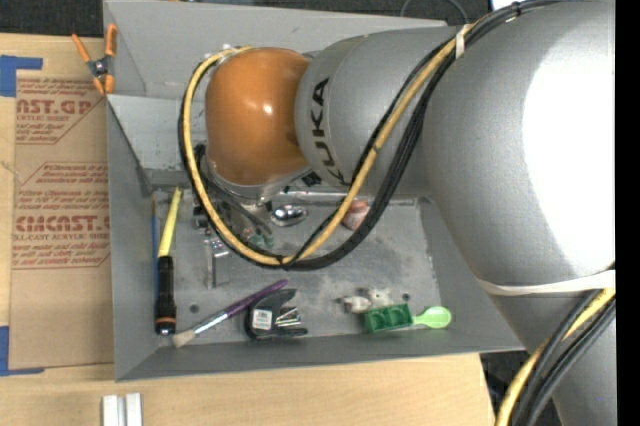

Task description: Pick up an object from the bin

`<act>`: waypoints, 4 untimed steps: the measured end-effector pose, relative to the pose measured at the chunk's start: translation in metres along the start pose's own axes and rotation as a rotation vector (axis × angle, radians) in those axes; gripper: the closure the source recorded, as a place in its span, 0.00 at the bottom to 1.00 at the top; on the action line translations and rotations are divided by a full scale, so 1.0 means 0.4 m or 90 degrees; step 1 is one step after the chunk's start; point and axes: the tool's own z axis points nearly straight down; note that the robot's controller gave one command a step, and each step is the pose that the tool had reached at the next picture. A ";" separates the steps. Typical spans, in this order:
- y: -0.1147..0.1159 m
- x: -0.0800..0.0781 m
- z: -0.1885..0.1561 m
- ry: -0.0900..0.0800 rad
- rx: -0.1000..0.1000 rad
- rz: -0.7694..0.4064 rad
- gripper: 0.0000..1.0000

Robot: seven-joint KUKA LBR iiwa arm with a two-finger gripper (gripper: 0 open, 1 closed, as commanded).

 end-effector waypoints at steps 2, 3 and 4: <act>0.004 -0.083 0.106 -0.001 0.003 -0.041 0.00; -0.001 -0.060 0.133 -0.004 0.000 -0.022 0.00; -0.045 0.026 0.091 0.001 0.003 -0.006 0.00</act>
Offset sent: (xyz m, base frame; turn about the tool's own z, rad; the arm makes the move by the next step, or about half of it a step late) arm 0.0365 0.0147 -0.0498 -0.0713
